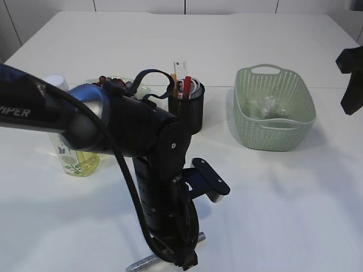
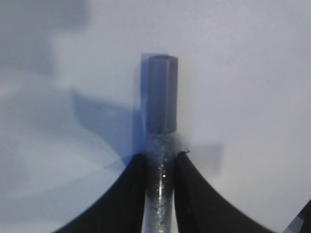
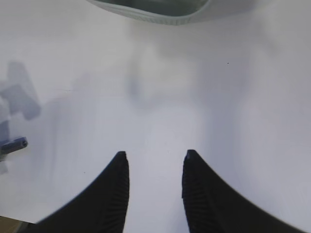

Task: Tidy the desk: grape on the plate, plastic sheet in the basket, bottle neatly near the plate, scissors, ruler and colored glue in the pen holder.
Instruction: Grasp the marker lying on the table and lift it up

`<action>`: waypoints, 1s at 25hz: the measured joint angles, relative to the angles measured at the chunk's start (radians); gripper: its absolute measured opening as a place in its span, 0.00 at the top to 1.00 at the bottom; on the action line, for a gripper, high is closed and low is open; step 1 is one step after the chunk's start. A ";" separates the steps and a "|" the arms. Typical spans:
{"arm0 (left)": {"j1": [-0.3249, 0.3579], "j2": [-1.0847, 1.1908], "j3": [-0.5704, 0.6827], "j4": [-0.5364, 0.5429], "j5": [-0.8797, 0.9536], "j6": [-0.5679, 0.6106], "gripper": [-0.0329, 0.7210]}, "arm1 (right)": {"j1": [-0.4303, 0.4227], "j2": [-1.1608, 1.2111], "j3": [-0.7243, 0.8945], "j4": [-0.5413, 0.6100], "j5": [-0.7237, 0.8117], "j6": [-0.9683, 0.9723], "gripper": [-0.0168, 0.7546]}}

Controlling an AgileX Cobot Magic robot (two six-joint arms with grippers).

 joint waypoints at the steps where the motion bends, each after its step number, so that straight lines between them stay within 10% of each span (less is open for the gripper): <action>1: 0.000 0.000 0.000 0.000 0.002 0.000 0.77 | 0.000 0.000 0.000 0.000 0.000 0.000 0.58; 25: 0.011 -0.107 -0.002 -0.035 -0.024 -0.004 0.89 | 0.000 0.000 0.000 0.000 0.000 0.000 0.58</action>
